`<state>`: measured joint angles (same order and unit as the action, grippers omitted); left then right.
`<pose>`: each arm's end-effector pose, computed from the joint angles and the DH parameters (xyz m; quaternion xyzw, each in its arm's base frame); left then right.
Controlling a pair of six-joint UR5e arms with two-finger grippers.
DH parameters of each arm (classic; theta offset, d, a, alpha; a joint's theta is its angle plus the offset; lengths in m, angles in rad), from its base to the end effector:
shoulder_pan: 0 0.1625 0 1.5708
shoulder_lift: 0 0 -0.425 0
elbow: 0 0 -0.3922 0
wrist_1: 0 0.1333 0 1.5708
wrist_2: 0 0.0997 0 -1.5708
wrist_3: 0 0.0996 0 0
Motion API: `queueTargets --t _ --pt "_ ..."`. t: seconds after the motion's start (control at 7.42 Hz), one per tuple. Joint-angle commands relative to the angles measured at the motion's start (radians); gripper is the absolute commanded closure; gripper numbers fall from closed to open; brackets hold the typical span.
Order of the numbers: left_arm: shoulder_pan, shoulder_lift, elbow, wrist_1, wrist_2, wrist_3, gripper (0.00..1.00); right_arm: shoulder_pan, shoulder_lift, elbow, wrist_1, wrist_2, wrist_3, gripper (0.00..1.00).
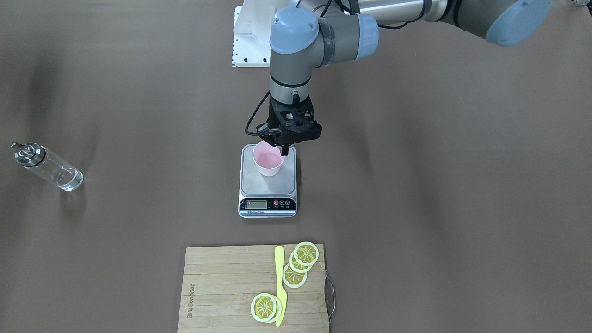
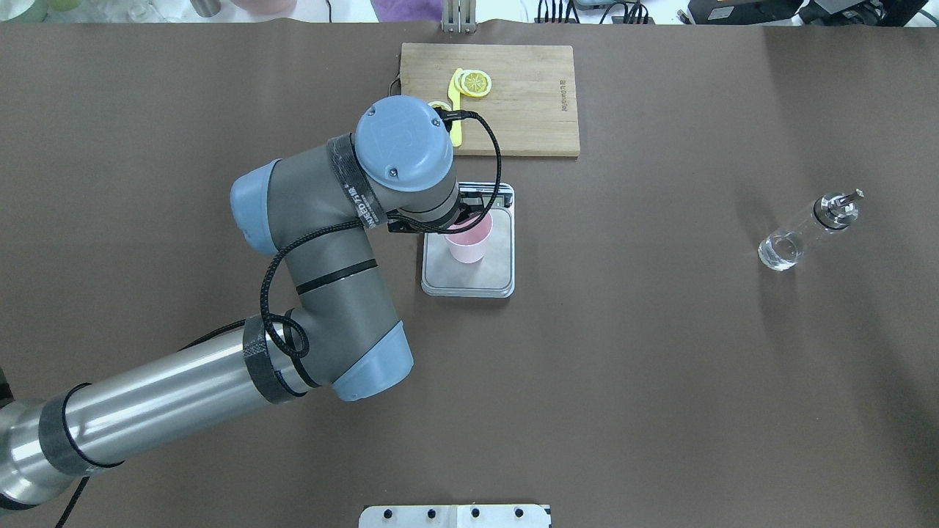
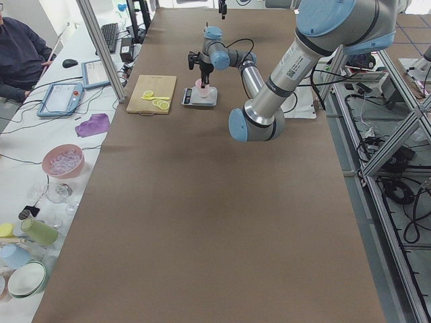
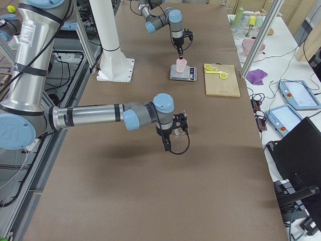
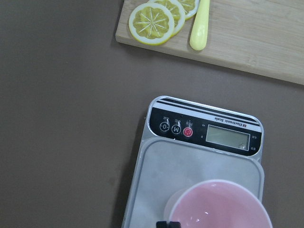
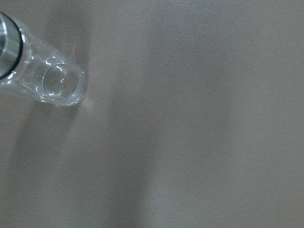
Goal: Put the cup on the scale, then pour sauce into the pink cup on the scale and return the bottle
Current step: 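Lower the pink cup onto the scale and open the left gripper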
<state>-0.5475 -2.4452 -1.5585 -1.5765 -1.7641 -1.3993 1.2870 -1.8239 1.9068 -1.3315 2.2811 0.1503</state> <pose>0.5556 -0.4724 0.1245 0.0653 0.4225 -0.1289 0.8948 -0.0472 -0.4059 0.5815 0.0729 -0.3676 -0.1174 0.9197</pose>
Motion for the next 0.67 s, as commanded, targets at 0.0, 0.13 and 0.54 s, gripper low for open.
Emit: queueTargets --t 0.0,0.13,0.54 --pt "0.004 0.003 0.000 -0.008 0.000 -0.001 1.00 0.000 0.000 0.000 0.002 0.000 0.000 0.00" --pt "0.003 0.008 0.000 -0.031 0.000 0.000 1.00 0.000 0.000 0.000 0.002 0.000 0.000 0.00" --pt "0.004 0.009 -0.008 -0.053 0.002 0.009 0.03 0.000 0.000 0.000 0.002 0.000 0.000 0.00"
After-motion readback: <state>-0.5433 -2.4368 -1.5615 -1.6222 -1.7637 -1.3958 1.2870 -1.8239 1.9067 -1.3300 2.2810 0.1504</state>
